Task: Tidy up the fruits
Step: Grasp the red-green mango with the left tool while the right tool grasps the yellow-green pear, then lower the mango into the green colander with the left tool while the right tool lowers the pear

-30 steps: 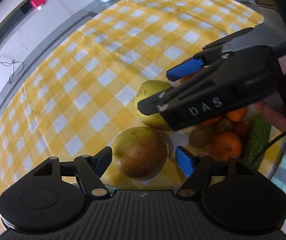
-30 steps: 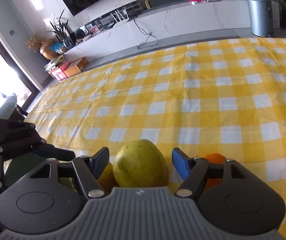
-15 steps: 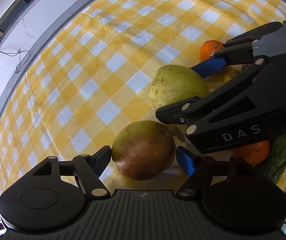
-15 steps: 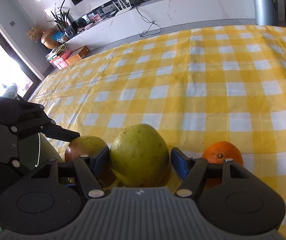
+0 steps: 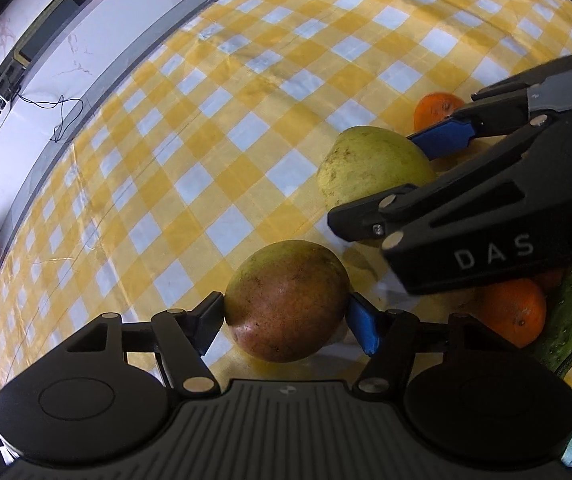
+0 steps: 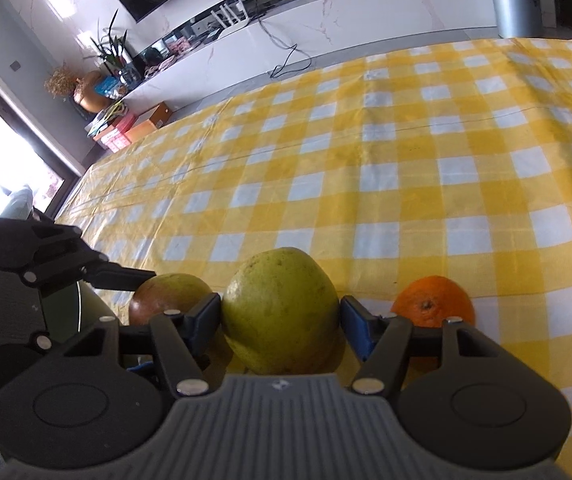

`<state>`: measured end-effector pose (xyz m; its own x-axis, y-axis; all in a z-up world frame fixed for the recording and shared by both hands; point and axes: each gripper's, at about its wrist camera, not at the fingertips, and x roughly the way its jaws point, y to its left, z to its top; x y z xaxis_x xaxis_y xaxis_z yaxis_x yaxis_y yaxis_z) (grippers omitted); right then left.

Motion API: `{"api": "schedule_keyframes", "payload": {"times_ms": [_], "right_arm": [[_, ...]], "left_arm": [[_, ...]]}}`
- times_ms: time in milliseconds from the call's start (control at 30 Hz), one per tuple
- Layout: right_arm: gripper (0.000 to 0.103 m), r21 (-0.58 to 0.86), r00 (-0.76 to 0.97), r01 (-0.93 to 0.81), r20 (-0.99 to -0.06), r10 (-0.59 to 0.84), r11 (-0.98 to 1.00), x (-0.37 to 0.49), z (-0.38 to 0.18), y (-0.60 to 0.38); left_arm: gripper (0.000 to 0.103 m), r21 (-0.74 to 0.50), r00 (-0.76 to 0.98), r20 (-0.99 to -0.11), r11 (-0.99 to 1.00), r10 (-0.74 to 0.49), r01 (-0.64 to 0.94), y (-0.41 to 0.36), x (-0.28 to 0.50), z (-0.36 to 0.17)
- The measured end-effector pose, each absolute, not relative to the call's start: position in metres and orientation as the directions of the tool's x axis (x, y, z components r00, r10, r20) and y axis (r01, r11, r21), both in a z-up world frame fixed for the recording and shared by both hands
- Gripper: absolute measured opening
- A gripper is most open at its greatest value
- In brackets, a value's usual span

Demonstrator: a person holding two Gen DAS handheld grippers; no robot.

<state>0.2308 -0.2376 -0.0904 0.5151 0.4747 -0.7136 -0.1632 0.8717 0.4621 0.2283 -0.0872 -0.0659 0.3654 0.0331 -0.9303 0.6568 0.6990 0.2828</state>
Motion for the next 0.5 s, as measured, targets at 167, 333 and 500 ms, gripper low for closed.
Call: {"api": "schedule_keyframes", "payload": {"times_ms": [167,333,500], "right_arm": [[0.062,0.48,0.574,-0.123,-0.68,0.457,0.868,0.224,-0.077,-0.255],[0.062,0.467,0.639,-0.128,-0.635,0.433,0.875,0.208,-0.059,-0.264],[0.062,0.447,0.671,-0.232,-0.57,0.475,0.864,0.18,-0.032,-0.256]], "left_arm": [[0.076,0.282,0.401,-0.916,0.715,0.002,0.64,-0.09,0.222,-0.033],[0.076,0.31,0.441,-0.897,0.708,-0.002,0.634,-0.088,0.199,0.01],[0.076,0.303,0.458,-0.889,0.738,-0.008,0.603,-0.06,0.177,0.05]]}}
